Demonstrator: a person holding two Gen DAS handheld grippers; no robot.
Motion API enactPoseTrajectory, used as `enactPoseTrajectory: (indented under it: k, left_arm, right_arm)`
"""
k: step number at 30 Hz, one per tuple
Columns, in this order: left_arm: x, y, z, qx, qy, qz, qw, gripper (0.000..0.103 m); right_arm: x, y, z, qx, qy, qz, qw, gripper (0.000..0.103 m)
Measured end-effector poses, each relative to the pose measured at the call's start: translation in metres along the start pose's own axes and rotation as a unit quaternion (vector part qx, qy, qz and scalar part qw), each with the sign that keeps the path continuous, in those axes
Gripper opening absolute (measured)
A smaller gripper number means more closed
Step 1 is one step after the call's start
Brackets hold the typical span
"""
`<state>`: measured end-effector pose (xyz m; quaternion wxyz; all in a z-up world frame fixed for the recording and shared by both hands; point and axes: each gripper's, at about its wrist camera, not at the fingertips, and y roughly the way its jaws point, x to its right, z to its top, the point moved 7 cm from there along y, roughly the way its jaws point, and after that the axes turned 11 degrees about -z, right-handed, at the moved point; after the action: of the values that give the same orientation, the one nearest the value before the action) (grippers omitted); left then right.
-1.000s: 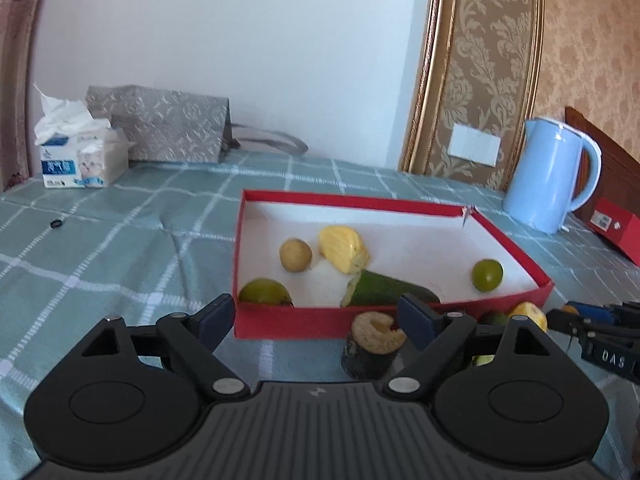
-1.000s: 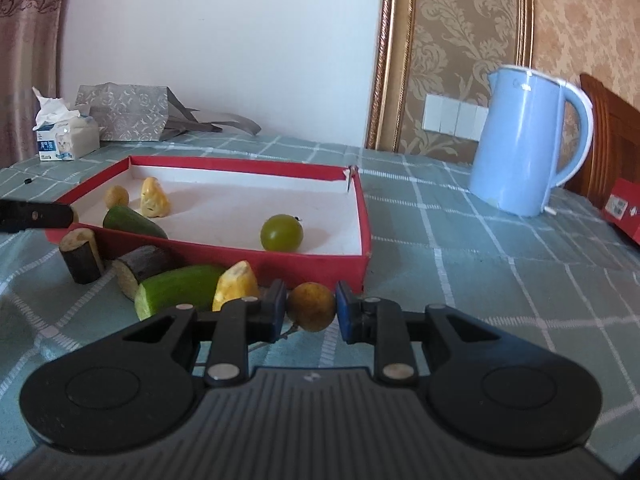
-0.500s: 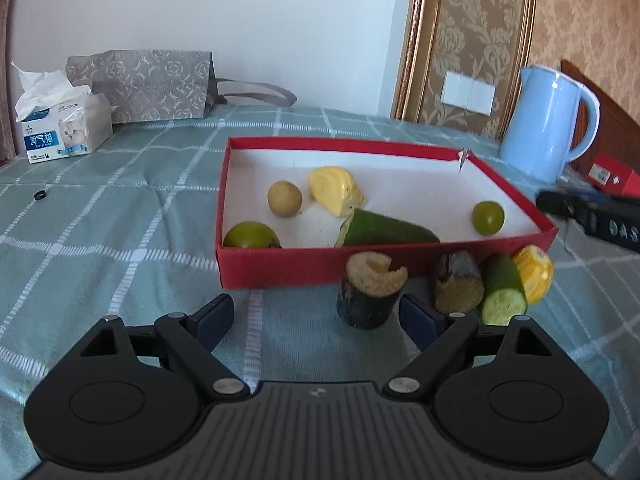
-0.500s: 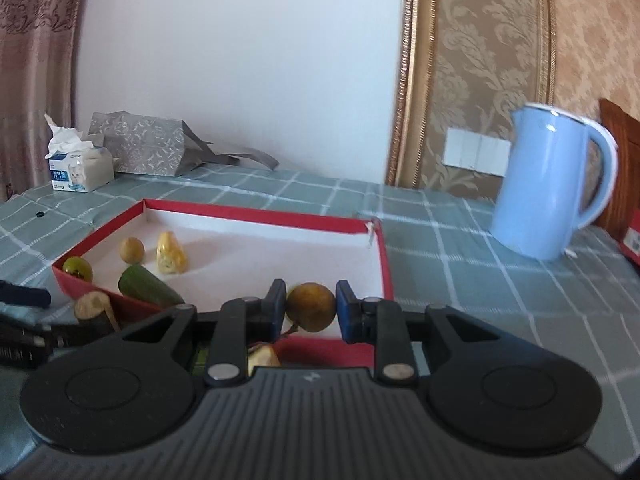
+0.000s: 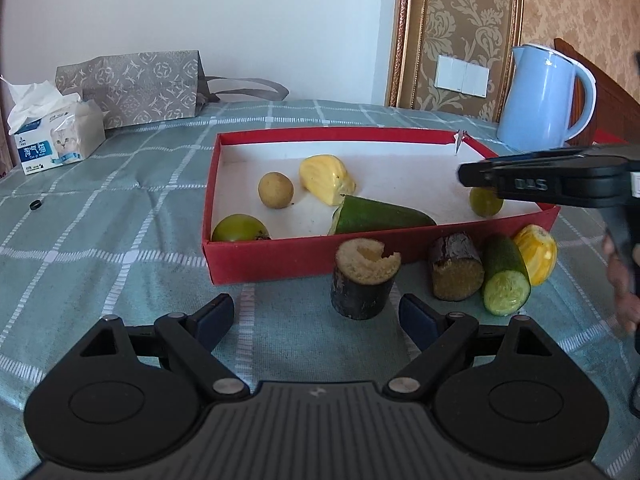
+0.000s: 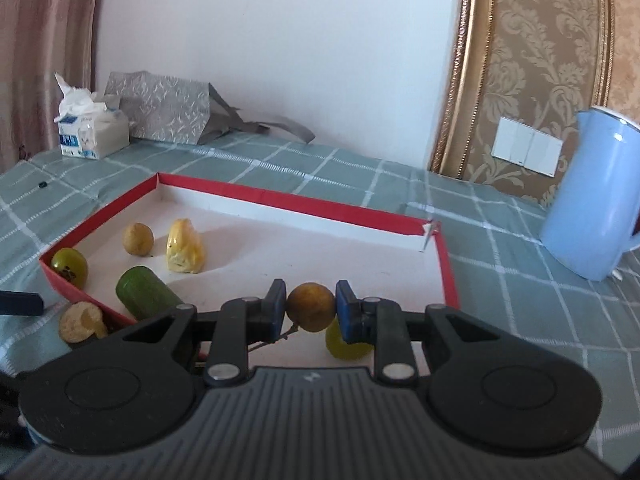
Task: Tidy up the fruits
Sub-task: 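Drop the brown fruit into the box with right gripper while left gripper moves to dark chunk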
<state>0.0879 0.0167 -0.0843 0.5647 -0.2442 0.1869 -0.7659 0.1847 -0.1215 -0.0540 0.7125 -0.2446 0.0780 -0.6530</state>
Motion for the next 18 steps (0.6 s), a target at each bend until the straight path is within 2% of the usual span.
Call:
enactPoseTrajectory:
  k: [6, 7, 9, 11, 13, 15, 17, 18]
  left_arm:
    - [0.000, 0.001, 0.000, -0.001, 0.000, -0.001, 1.0000, 0.091]
    - [0.000, 0.001, 0.000, -0.001, 0.000, -0.001, 1.0000, 0.091]
    - [0.000, 0.001, 0.000, -0.001, -0.001, -0.001, 1.0000, 0.092]
    - [0.000, 0.001, 0.001, 0.000, -0.002, -0.001, 1.0000, 0.092]
    - [0.000, 0.001, 0.001, 0.000, -0.002, -0.001, 1.0000, 0.092]
    - [0.000, 0.001, 0.001, 0.000, -0.003, -0.002, 1.0000, 0.092]
    - [0.000, 0.001, 0.001, 0.001, -0.004, -0.002, 1.0000, 0.092]
    - [0.000, 0.001, 0.000, 0.001, -0.004, -0.003, 1.0000, 0.092]
  right_arm:
    - [-0.009, 0.029, 0.001, -0.035, 0.003, 0.009, 0.999, 0.024]
    - [-0.010, 0.032, 0.001, -0.037, 0.003, 0.005, 0.999, 0.028]
    - [-0.011, 0.036, 0.000, -0.037, 0.002, 0.001, 0.999, 0.038]
    - [-0.010, 0.035, 0.001, -0.030, 0.009, -0.002, 0.999, 0.059]
    - [-0.006, 0.028, 0.003, -0.012, 0.014, -0.005, 1.000, 0.064]
    - [0.002, 0.016, 0.005, 0.001, 0.031, -0.009, 0.999, 0.076]
    - [0.015, 0.000, 0.004, 0.013, 0.064, -0.006, 0.998, 0.102]
    - [0.022, -0.009, 0.002, 0.021, 0.078, -0.013, 0.997, 0.103]
